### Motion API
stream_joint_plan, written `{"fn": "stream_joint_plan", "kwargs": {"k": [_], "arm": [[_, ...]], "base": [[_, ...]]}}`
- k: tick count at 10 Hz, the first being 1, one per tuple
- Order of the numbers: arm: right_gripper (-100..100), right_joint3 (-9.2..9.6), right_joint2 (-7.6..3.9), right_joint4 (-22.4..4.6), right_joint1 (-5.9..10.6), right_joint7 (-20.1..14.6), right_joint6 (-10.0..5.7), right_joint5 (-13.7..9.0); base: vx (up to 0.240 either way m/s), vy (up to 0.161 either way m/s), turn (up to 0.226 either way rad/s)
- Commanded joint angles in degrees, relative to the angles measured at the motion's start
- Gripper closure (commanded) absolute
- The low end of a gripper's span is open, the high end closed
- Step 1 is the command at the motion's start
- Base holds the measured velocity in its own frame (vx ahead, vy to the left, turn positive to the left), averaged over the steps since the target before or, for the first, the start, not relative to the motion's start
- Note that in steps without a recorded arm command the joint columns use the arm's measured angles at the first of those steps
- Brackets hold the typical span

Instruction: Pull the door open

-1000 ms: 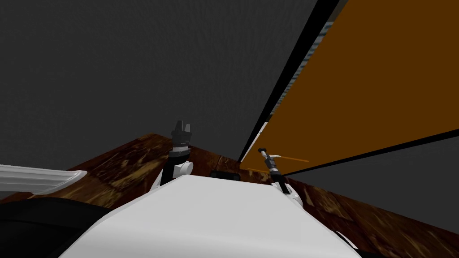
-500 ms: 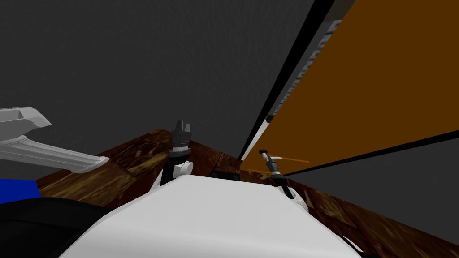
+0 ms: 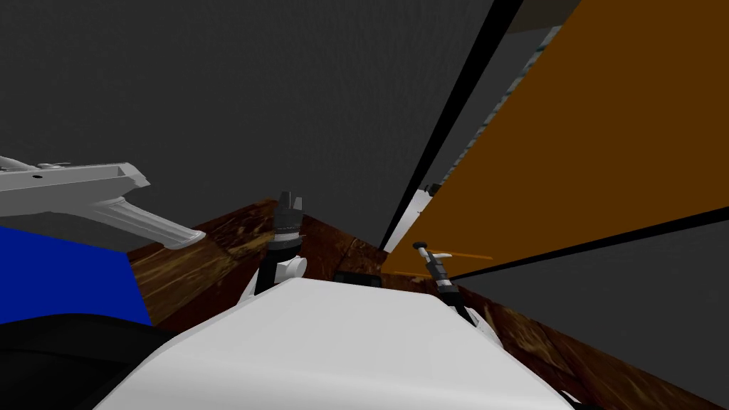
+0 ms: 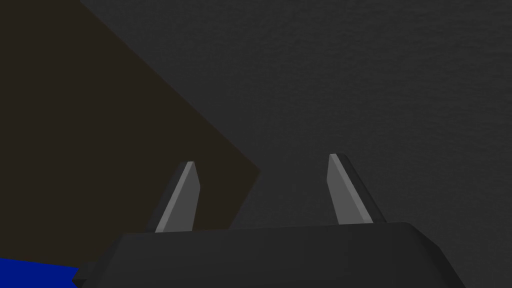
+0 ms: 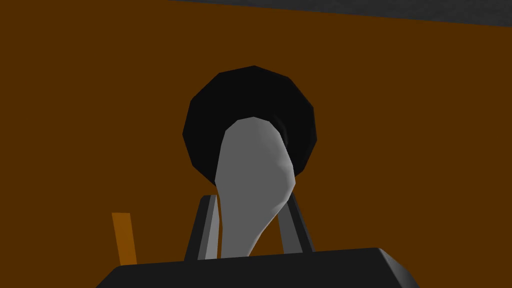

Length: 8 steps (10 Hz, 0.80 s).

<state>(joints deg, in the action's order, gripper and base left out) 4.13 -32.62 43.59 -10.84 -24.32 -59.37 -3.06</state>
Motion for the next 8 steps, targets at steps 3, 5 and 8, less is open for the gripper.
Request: {"fn": "stream_joint_plan", "kwargs": {"k": [3,5,8], "arm": [[100,0.76,-1.05,-1.31,-0.95,-1.01,-3.04,0.29],[100,1.15,-1.66,-1.99,-1.38,-1.44,-4.7,0.46],[100,1.67,-2.48,-2.89,-1.96,-2.01,-6.92,0.68]], "base": [[-0.152,-0.05,0.091],[-0.246,-0.09,0.185],[-0.179,-0.08,0.109]]}}
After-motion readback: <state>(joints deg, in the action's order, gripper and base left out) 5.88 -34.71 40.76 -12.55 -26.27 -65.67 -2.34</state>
